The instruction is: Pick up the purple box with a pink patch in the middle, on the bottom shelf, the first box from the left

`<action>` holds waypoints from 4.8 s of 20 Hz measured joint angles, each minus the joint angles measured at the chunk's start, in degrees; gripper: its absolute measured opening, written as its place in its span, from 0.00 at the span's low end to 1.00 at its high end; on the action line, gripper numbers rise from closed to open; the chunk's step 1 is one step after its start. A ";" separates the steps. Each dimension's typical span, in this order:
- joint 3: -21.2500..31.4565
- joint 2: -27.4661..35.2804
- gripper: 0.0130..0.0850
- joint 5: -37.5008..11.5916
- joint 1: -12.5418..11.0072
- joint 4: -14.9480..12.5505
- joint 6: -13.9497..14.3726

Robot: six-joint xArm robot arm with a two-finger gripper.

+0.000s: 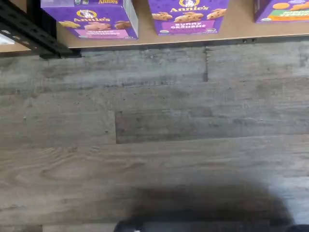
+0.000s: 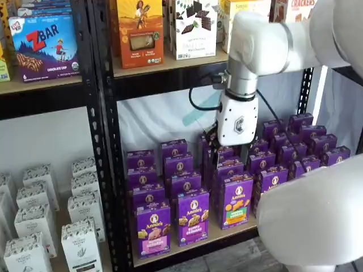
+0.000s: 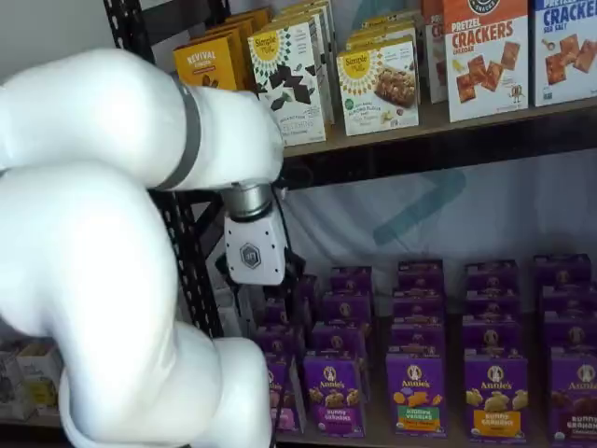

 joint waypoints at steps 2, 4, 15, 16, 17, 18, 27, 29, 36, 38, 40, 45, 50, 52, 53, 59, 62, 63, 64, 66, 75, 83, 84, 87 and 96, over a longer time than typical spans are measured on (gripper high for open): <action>1.14 1.28 1.00 -2.59 0.80 -0.87 1.02; 2.11 2.52 1.00 -4.83 1.43 -1.28 1.73; 6.60 11.55 1.00 -20.01 4.56 -2.19 4.71; 6.86 12.63 1.00 -21.34 4.78 -1.96 4.70; 7.12 13.89 1.00 -22.81 4.99 -1.47 4.50; 7.31 15.01 1.00 -24.05 5.20 -1.27 4.50; 7.52 26.83 1.00 -34.61 6.64 3.26 1.50; 6.84 29.97 1.00 -36.92 6.90 5.52 -0.45; 2.92 41.09 1.00 -44.24 8.45 7.14 -1.06; 0.99 44.75 1.00 -46.08 8.57 4.39 1.55; -0.59 47.53 1.00 -47.52 8.51 2.26 3.42; -3.94 52.58 1.00 -49.06 8.50 0.14 5.27; -6.84 56.47 1.00 -50.87 8.83 0.66 5.15; -8.47 57.78 1.00 -49.80 8.99 -0.75 6.71; -9.39 58.60 1.00 -49.49 9.21 -1.29 7.43; -13.70 62.00 1.00 -48.80 9.74 -5.91 12.48; -16.11 63.41 1.00 -47.56 9.95 -6.76 13.50; -16.91 63.87 1.00 -47.06 10.06 -6.62 13.46; -17.98 64.50 1.00 -46.24 10.25 -5.72 12.79; -19.67 65.57 1.00 -44.93 10.53 -3.38 10.86; -25.97 70.66 1.00 -41.84 9.92 -7.40 14.09; -30.45 75.37 1.00 -43.88 9.69 -8.49 14.87; -30.95 75.89 1.00 -44.47 9.68 -8.71 15.07; -32.82 77.53 1.00 -45.45 9.75 -8.21 14.66; -37.60 81.01 1.00 -45.76 10.20 -3.83 10.91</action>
